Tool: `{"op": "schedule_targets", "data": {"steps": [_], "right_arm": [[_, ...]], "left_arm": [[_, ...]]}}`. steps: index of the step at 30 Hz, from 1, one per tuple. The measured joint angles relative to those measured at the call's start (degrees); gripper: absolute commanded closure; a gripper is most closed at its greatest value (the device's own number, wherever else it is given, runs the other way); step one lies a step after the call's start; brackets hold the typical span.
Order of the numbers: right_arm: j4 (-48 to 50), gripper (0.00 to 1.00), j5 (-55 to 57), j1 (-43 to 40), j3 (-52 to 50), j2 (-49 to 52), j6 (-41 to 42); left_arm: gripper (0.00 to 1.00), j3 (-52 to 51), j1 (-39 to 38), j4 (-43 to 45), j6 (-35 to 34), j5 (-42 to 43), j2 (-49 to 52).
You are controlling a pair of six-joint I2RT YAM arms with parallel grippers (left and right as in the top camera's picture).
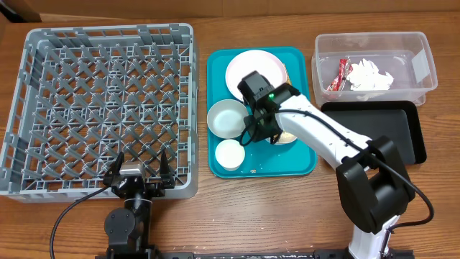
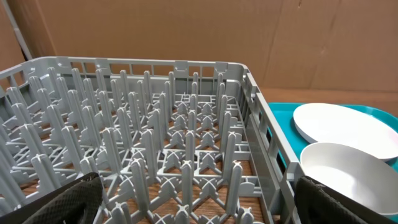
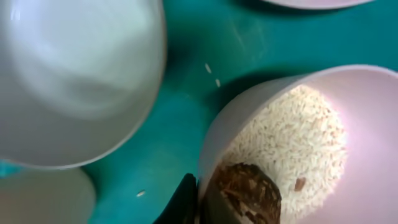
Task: Sort waste into correct bins and load items into the dishwasher
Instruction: 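Carry the pink bowl to the black tray and tip out the rice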
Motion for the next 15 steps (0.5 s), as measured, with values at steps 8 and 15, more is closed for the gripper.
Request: {"op": "schedule_targets", "data": {"steps": [8,15], "right_arm": [[-9.94,0.96,-2.89,-3.23,10.47,-8.0,4.07],[-14.6,0.96,-9.53,-16.59,11.87,-16.9,4.42]], "left_arm": [[0.01,0.0,0.0,0.02,0.0,0.0,0.0],[0.0,0.0,0.0,0.02,0.0,0.0,0.0]]}}
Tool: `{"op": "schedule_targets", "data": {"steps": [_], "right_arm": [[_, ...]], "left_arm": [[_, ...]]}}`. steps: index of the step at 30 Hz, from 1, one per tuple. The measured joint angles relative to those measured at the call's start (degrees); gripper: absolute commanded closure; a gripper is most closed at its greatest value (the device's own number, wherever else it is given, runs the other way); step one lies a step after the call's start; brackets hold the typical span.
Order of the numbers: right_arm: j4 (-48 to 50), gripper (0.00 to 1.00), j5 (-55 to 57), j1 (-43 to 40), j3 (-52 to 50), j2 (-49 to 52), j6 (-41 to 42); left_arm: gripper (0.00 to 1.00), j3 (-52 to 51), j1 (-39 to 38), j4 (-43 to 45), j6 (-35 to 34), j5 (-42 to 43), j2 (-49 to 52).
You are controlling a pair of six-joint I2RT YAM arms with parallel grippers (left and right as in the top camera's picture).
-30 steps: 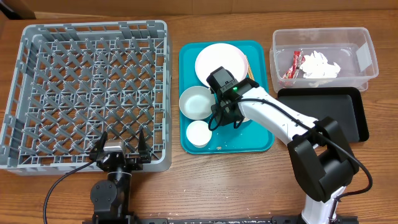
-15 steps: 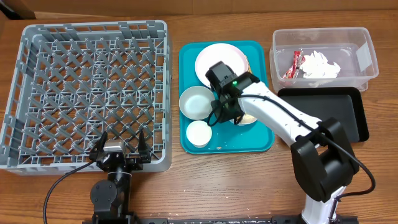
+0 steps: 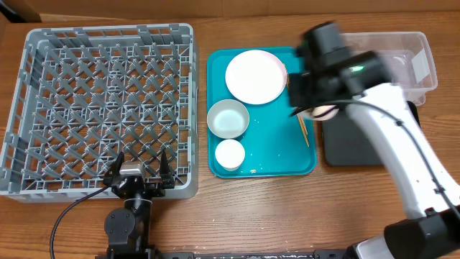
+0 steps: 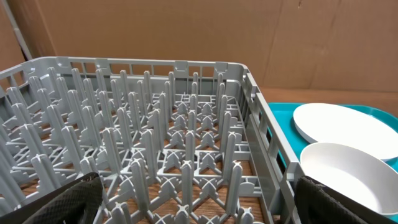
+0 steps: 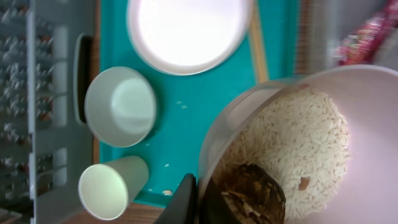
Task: Sort waste into correct bins and load items into the dishwasher
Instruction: 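Carry the pink bowl to the black tray and tip out the rice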
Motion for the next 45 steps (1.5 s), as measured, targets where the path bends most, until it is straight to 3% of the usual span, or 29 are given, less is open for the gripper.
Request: {"op": "schedule_targets", "data": {"steps": [14,22,35,45], "right_arm": [[2.43,0.96,-24.22,-25.51,-11.17,0.22,-13.97],[13.94,0.96,-43.58,-37.62,-25.31,0.26,-20.28],[31.17,0.96,-66.84,-46.84,-41.51,1.81,-22.49],[32.59,0.96,-79.19,-55.76,-43.08,7.87,-20.17]], "left_arm": [[0.0,0.0,0.0,0.0,0.0,0.0,0.0],[0.0,0.0,0.0,-0.02,0.0,0.0,0.0],[0.0,0.0,0.0,-0.02,0.0,0.0,0.0],[0.0,0.0,0.0,-0.02,0.0,0.0,0.0]]}}
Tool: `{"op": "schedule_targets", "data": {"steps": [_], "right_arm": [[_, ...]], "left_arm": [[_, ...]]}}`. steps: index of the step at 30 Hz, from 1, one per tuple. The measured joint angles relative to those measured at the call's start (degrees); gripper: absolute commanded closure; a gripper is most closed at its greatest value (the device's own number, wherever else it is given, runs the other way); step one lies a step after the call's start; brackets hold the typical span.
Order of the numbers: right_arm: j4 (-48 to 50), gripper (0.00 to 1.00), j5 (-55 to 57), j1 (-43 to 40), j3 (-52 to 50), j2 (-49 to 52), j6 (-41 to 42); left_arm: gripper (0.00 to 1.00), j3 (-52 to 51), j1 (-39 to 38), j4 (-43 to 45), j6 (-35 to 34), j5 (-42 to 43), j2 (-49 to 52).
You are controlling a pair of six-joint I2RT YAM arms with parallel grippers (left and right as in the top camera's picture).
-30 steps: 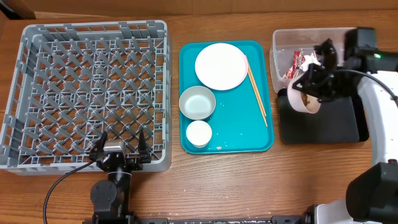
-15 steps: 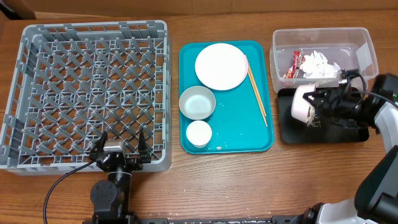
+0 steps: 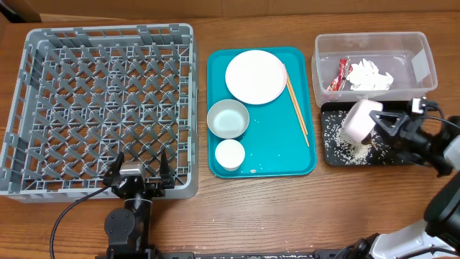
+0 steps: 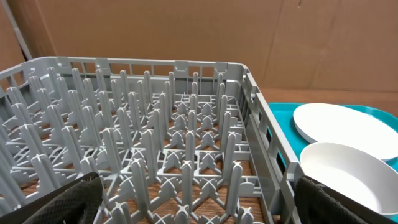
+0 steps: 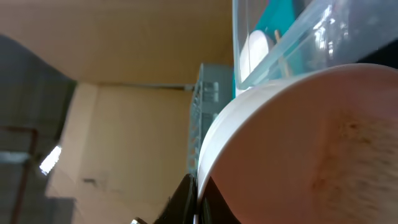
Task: Sort waste into correct bins and load items into the dishwasher
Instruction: 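Carry the pink bowl to the black tray and tip out the rice, then return the emptied pink bowl to the teal tray with the right gripper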
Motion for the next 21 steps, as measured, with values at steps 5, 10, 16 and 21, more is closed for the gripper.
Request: {"op": "schedule_targets", "data": {"steps": [5,10,16,21], "right_arm": [[-1.36,0.96,-1.6,-2.25,0.0,0.07,5.27],[0.15,0.96,-2.19,-2.27,0.0,0.07,7.39],[-0.15,0.96,-2.4,-2.25,0.0,0.07,8.15],[-0.31,0.96,-2.32,-1.97,0.09,-1.33,8.26]], "left_arm": [[0.0,0.0,0.0,0.0,0.0,0.0,0.0],[0.0,0.0,0.0,0.0,0.0,0.0,0.0],[0.0,0.0,0.0,0.0,0.0,0.0,0.0],[0.0,0.0,0.0,0.0,0.0,0.0,0.0]]}}
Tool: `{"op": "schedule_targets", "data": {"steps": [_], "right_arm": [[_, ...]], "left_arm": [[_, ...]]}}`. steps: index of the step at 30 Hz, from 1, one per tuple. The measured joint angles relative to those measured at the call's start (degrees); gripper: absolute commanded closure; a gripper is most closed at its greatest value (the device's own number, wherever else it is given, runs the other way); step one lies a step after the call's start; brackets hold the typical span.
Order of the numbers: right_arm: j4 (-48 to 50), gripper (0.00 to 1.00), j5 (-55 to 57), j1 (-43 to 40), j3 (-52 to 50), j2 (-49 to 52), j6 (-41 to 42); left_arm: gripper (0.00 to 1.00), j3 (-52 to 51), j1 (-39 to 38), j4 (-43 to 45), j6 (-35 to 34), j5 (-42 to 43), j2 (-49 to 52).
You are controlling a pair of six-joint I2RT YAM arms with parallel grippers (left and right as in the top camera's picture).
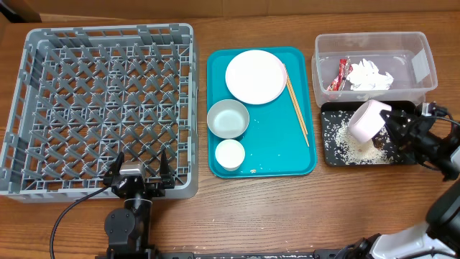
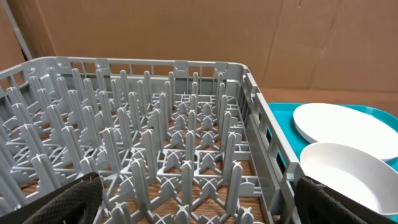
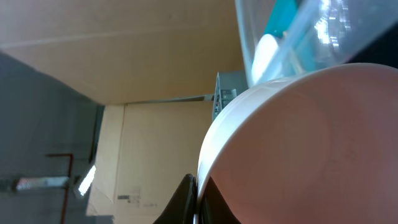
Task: Sort waste into correct bins and load items into the dishwasher
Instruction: 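Return the emptied pink bowl to the teal tray with the right gripper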
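Observation:
My right gripper [image 1: 394, 124] is shut on the rim of a pale pink bowl [image 1: 367, 119], tipped over the black tray [image 1: 410, 109]. Rice and a brown lump [image 1: 376, 150] lie scattered in that tray. In the right wrist view the bowl [image 3: 311, 155] fills the frame and its inside looks bare. On the teal tray [image 1: 269, 147] stand a white plate [image 1: 255, 76], a white bowl [image 1: 228, 118], a white cup [image 1: 229, 154] and chopsticks [image 1: 297, 104]. My left gripper [image 1: 139, 169] rests open at the near edge of the grey dishwasher rack [image 1: 100, 101].
A clear plastic bin [image 1: 374, 61] behind the black tray holds a red wrapper [image 1: 338, 74] and crumpled white paper [image 1: 370, 75]. Brown cardboard stands behind the rack [image 2: 155, 137] in the left wrist view. The table is bare wood round the trays.
The tipped bowl has shifted slightly right and lower over the black tray, and a brown lump now lies among more rice there. The left arm has not moved.
My right gripper was shut on the rice bowl's rim on the teal tray. Then it held the full bowl over the tray's right edge. Later the bowl was tipped over the black tray with rice spilled there, and now its inside looks bare.

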Motion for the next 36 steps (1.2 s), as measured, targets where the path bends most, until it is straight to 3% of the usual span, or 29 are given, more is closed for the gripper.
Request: {"op": "schedule_targets", "data": {"steps": [8,16,22,26,36], "right_arm": [[-0.72,0.96,6.29,5.9,4.7,-16.17,4.13],[-1.2,0.96,31.3,33.16,9.51,-27.67,9.27],[-1.66,0.96,60.06,58.07,9.73,-24.7,10.84],[-1.01,0.96,71.69,67.65,9.73,-19.5,11.69],[0.7,0.96,81.94,72.24,9.73,-7.06,12.96]], "left_arm": [[0.0,0.0,0.0,0.0,0.0,0.0,0.0],[0.0,0.0,0.0,0.0,0.0,0.0,0.0],[0.0,0.0,0.0,0.0,0.0,0.0,0.0],[0.0,0.0,0.0,0.0,0.0,0.0,0.0],[0.0,0.0,0.0,0.0,0.0,0.0,0.0]]}}
